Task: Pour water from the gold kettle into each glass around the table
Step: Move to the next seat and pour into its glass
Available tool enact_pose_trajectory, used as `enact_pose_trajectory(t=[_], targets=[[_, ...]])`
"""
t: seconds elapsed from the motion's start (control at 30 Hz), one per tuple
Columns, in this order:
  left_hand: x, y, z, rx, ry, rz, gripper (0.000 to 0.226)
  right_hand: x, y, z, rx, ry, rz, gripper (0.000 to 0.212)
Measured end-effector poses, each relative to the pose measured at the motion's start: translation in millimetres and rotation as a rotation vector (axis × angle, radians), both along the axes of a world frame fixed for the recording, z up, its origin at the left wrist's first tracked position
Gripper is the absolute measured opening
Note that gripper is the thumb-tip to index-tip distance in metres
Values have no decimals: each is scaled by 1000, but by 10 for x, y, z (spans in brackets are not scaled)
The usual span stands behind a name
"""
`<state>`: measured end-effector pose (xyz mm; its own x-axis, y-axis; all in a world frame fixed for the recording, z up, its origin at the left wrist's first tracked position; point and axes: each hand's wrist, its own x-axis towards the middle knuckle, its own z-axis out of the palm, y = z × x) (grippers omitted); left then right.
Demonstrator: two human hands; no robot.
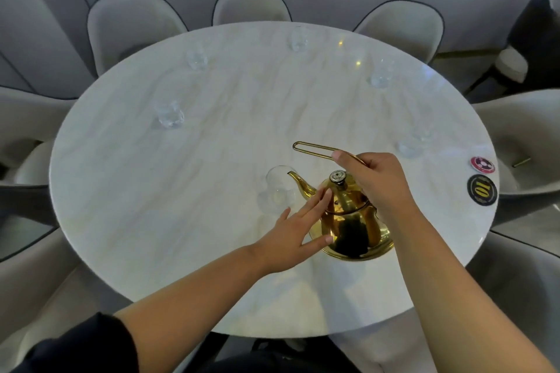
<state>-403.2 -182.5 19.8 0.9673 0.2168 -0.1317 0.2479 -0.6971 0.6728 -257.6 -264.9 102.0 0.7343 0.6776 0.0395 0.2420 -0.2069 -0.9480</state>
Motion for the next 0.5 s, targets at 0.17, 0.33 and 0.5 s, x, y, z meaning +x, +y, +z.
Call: enact_pose_trajectory(t=[0.17, 0.33, 0.5], targets=[[94, 33, 37, -3, 44, 29, 71, 119, 184, 71, -128, -139, 105, 56], [126, 68, 69, -48, 38, 50, 70, 182, 339, 158, -232, -214, 214, 56], [151, 99, 86, -85, 15, 68, 70, 210, 482, 220, -332, -294, 293, 53]])
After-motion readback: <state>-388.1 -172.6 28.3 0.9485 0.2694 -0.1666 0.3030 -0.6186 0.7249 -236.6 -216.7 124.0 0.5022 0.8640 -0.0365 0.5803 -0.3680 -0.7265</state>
